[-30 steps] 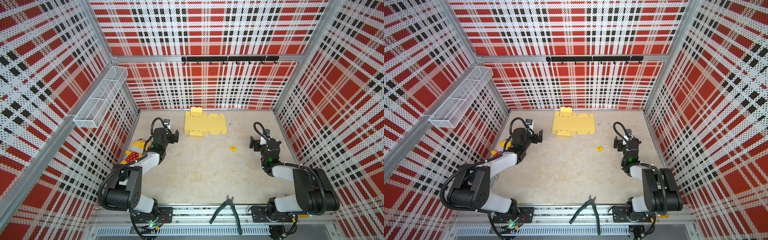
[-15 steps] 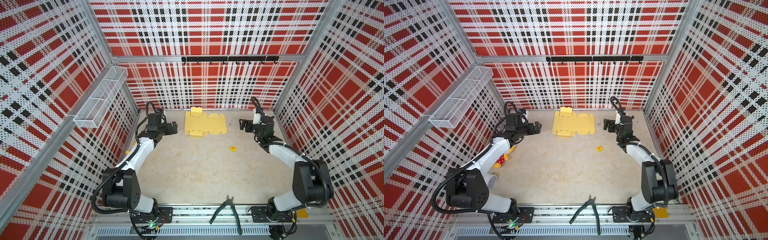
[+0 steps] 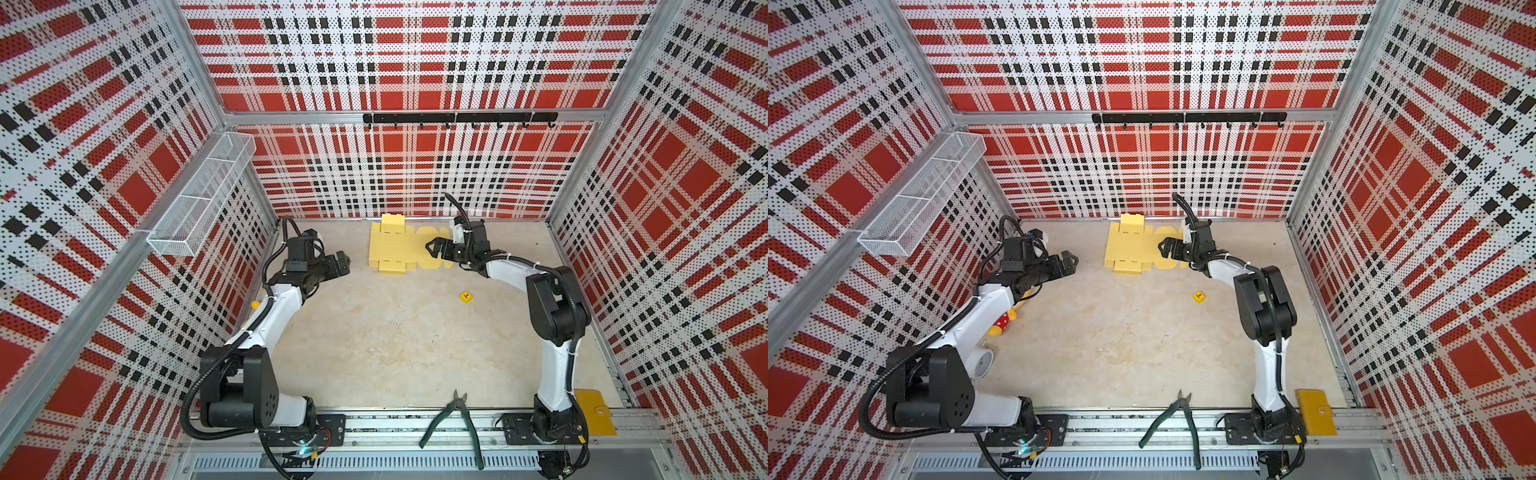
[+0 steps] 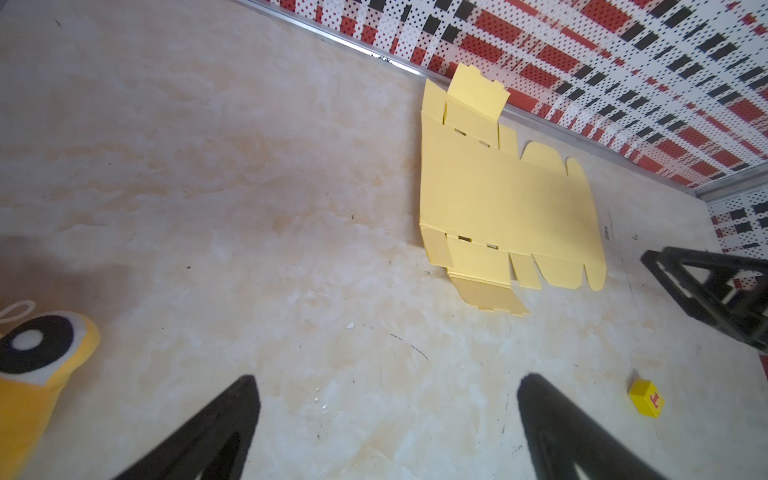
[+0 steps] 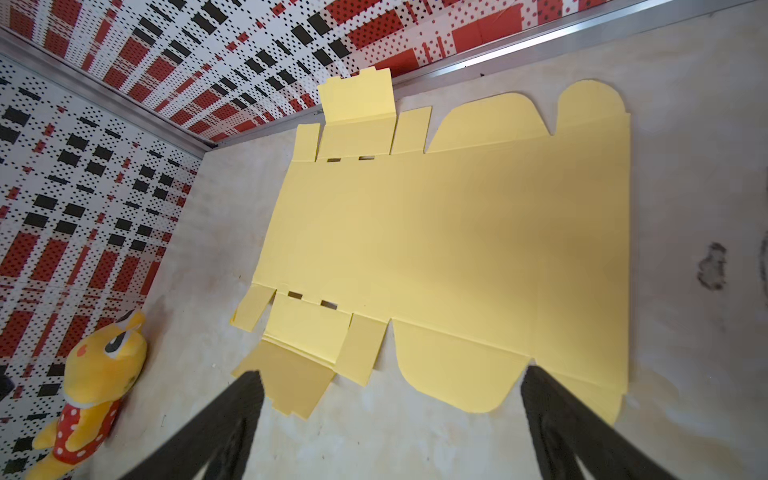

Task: Fold the paper box
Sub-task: 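Reach the right gripper toward the yellow box blank while the left gripper advances, then grasp the blank's edge with the right gripper and drag it toward the robot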

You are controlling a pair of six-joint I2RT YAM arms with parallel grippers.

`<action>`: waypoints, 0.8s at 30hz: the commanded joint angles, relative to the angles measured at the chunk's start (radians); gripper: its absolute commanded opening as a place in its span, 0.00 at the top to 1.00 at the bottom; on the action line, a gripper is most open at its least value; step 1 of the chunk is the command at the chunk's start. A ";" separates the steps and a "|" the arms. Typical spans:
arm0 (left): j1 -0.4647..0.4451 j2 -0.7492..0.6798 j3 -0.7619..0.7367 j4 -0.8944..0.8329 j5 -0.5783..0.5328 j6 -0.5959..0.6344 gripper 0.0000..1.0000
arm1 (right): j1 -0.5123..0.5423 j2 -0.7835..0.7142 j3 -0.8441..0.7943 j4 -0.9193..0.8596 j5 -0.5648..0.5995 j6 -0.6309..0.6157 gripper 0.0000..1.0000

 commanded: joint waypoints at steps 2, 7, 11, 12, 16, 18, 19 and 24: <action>0.011 -0.031 -0.013 0.027 0.022 -0.029 0.00 | 0.002 0.078 0.105 -0.026 -0.044 0.084 0.00; 0.020 -0.012 -0.011 0.036 0.032 -0.045 0.01 | 0.011 0.184 0.217 -0.090 -0.061 0.099 0.00; 0.024 -0.010 0.003 0.020 0.039 -0.052 0.00 | 0.026 0.251 0.307 -0.173 -0.080 0.125 0.00; 0.027 -0.010 0.005 0.017 0.038 -0.050 0.00 | 0.030 0.259 0.311 -0.172 -0.082 0.126 0.00; 0.034 -0.004 -0.004 0.031 0.030 -0.044 0.00 | 0.047 0.278 0.305 -0.176 -0.079 0.132 0.00; 0.037 -0.003 0.002 0.020 0.030 -0.042 0.00 | 0.057 0.280 0.295 -0.183 -0.090 0.141 0.01; 0.039 0.000 0.003 0.019 0.031 -0.041 0.00 | 0.063 0.278 0.287 -0.182 -0.095 0.138 0.01; 0.043 0.017 0.011 0.022 0.025 -0.045 0.00 | 0.098 0.255 0.235 -0.202 -0.099 0.123 0.02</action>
